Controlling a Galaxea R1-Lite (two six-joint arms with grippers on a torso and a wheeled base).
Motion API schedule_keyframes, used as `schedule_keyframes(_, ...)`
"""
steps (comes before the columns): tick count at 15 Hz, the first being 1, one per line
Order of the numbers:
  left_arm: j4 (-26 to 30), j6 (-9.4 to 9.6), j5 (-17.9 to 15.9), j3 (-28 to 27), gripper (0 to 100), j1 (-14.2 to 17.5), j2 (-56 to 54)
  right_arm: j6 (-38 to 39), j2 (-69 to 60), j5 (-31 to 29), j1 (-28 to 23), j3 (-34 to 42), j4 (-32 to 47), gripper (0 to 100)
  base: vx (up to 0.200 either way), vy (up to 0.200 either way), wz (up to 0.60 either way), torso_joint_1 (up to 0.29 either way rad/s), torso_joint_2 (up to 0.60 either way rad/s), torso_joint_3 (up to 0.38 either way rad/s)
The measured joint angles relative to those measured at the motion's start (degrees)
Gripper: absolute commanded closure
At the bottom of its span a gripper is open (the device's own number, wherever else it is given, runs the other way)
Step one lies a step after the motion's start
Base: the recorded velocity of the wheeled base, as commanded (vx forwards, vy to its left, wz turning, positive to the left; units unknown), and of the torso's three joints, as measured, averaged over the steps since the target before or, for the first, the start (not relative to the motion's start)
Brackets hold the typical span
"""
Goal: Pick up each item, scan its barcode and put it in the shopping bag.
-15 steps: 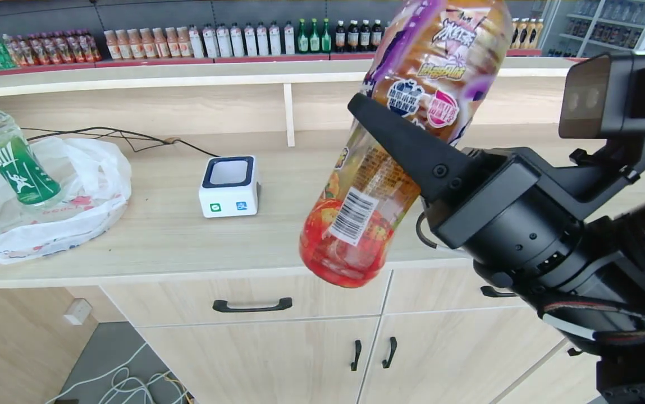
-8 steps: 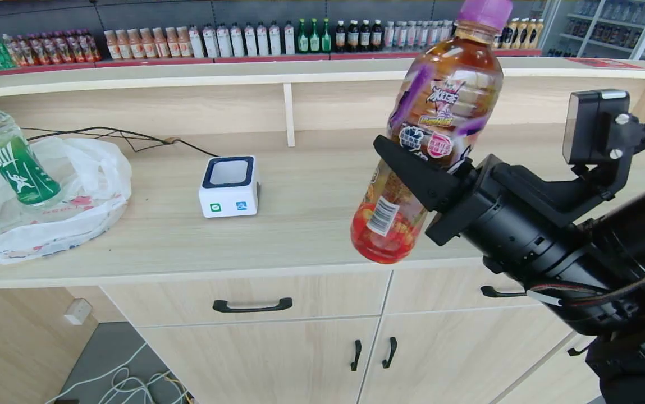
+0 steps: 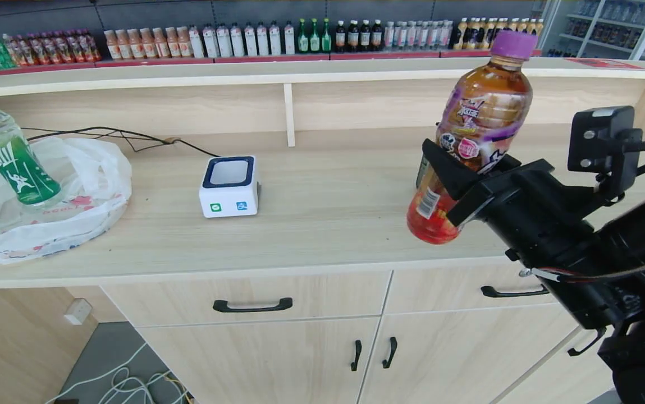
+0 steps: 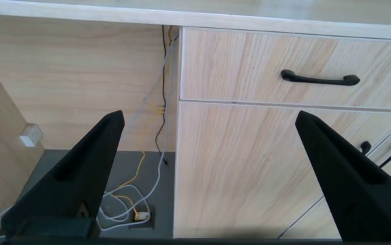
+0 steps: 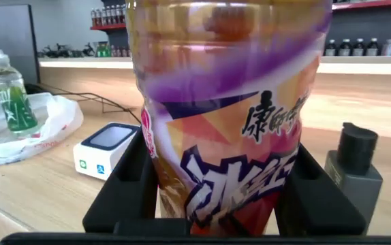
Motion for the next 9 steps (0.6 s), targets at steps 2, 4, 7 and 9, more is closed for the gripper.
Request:
schedule_keyframes(2, 0.0, -0.05, 0.0, 0.0, 0, 0.0, 0.0, -0.8, 0.2, -1.2, -0.9, -0.5, -0.1, 100, 0.0, 0.0, 0.0, 0.0, 0.0, 0.0)
schedule_keyframes(4, 0.0, -0.07, 0.0, 0.0, 0, 0.0, 0.0, -2.8, 1.9, -1.2, -1.0, -3.8, 0.0, 100, 0.0, 0.0, 0.0, 0.0, 0.0, 0.0)
schedule_keyframes(7, 0.0, -0.09, 0.0, 0.0, 0, 0.1, 0.0, -4.6, 4.5, -1.3, -0.8, -8.4, -0.1, 100, 0.0, 0.0, 0.0, 0.0, 0.0, 0.0)
schedule_keyframes(9, 0.0, -0.02, 0.0, 0.0, 0, 0.0, 0.0, -4.3, 5.0, -1.3, -0.7, -9.1, -0.1, 100, 0.0, 0.0, 0.0, 0.0, 0.0, 0.0)
